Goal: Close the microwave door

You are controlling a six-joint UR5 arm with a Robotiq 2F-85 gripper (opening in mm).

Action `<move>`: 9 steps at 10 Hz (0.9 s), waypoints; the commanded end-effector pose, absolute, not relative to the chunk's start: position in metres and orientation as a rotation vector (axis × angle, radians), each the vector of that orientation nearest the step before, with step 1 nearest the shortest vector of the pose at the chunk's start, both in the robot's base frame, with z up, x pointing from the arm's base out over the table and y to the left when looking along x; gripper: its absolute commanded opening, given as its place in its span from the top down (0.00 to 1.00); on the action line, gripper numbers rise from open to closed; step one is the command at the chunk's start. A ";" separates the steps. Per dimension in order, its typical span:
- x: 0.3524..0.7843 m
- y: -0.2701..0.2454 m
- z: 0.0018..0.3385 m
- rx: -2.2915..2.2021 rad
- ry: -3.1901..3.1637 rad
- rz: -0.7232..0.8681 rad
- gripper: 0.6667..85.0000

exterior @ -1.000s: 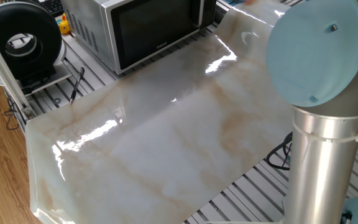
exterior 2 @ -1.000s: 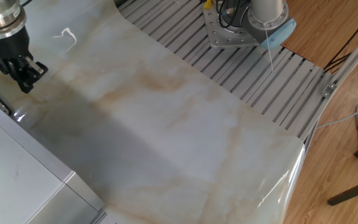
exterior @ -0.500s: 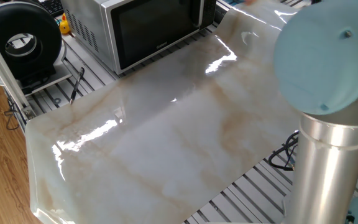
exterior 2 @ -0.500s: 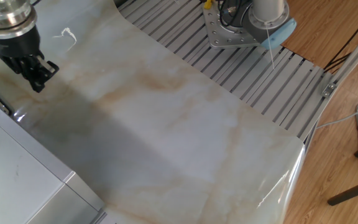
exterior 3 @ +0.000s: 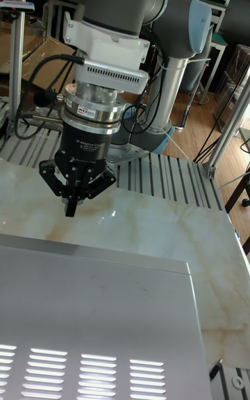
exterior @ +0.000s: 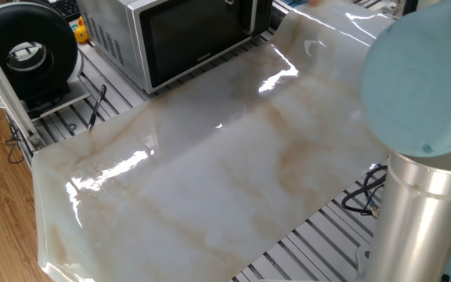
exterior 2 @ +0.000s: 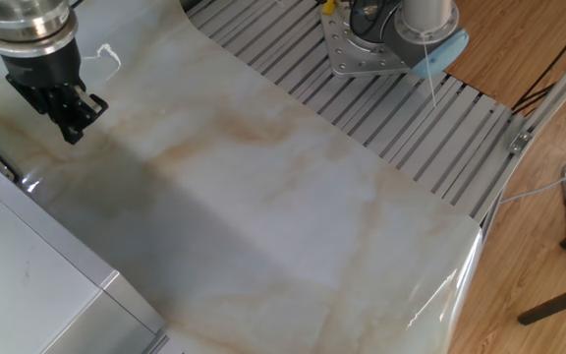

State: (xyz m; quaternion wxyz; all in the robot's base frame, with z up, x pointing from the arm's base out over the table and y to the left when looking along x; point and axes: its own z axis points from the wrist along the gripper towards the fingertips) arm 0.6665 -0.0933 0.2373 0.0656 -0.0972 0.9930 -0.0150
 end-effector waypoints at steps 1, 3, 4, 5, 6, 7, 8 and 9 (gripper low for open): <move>0.651 -0.095 0.245 -0.270 3.016 -0.026 0.99; 0.632 -0.097 0.259 -0.275 3.023 -0.030 0.99; 0.632 -0.096 0.259 -0.280 3.024 -0.023 0.99; 0.632 -0.096 0.259 -0.284 3.024 -0.023 0.99; 0.635 -0.095 0.259 -0.292 3.011 -0.021 0.99; 0.642 -0.092 0.260 -0.307 2.982 -0.010 0.99; 0.645 -0.091 0.260 -0.319 2.968 -0.008 0.99; 0.657 -0.092 0.256 -0.328 2.960 -0.014 0.99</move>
